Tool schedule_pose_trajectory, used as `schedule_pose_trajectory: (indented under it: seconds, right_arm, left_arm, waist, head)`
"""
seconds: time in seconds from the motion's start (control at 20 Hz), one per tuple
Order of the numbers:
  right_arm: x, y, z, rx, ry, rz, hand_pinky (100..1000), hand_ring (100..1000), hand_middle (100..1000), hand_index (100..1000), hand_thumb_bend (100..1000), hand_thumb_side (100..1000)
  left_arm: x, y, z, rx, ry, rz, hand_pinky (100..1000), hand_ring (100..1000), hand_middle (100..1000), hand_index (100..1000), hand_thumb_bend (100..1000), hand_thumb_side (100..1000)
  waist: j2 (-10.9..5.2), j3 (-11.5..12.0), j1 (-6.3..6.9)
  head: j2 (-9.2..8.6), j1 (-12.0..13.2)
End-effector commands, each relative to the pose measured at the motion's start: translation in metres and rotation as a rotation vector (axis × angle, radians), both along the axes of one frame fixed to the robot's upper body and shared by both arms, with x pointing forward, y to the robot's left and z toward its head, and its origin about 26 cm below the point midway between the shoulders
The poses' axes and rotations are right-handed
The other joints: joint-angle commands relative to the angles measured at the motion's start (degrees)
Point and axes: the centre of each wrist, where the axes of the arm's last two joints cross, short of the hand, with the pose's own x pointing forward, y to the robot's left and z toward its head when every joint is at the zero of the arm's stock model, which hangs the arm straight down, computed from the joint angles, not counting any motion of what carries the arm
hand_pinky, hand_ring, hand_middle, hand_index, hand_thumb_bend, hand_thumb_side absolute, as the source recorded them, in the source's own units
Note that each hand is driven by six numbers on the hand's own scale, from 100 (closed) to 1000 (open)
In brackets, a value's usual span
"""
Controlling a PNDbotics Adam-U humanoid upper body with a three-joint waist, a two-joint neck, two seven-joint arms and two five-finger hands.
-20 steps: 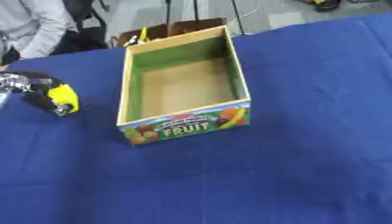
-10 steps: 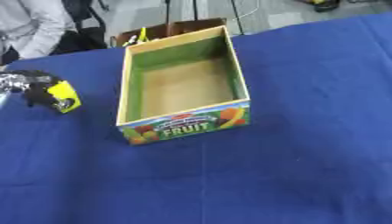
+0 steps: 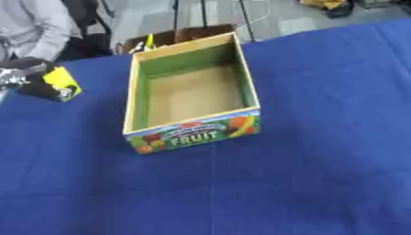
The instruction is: Pick up objects on the table and place them in the box.
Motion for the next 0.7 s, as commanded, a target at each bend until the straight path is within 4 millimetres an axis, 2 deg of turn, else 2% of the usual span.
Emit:
schedule_pose_trajectory:
  seconds: [0.05, 0.2, 0.35, 0.7]
  right_arm:
    - [-0.004, -0.001, 0.009, -0.007, -0.018, 0.005, 810, 907, 869, 880, 100, 1000]
    - [-0.004, 0.0, 0.009, -0.001, -0.011, 0.009, 809, 906, 869, 880, 100, 1000]
    - [-0.003, 0.0, 0.009, 0.002, -0.001, 0.015, 810, 907, 869, 880, 100, 1000]
    - [-0.002, 0.004, 0.01, 0.017, 0.023, 0.044, 810, 906, 869, 880, 100, 1000]
  left_arm:
    - [-0.008, 0.001, 0.03, 0.029, -0.101, -0.003, 177, 514, 592, 622, 100, 638]
    - [-0.009, -0.01, 0.039, 0.024, -0.141, -0.037, 163, 508, 589, 628, 100, 643]
    - [-0.008, -0.029, 0.049, 0.019, -0.177, -0.088, 156, 503, 585, 617, 100, 649]
    - [-0.004, -0.095, 0.061, 0.025, -0.198, -0.247, 151, 500, 584, 611, 100, 650]
  waist:
    - [-2.26, 0.2, -0.19]
    - [-3.12, 0.4, -0.05]
    - [-4.09, 0.5, 0.04]
    - [-6.2, 0.0, 0.12]
  head:
    - [0.57, -0.4]
    - [1.0, -0.9]
    - [1.55, -1.3]
    - [2.32, -1.3]
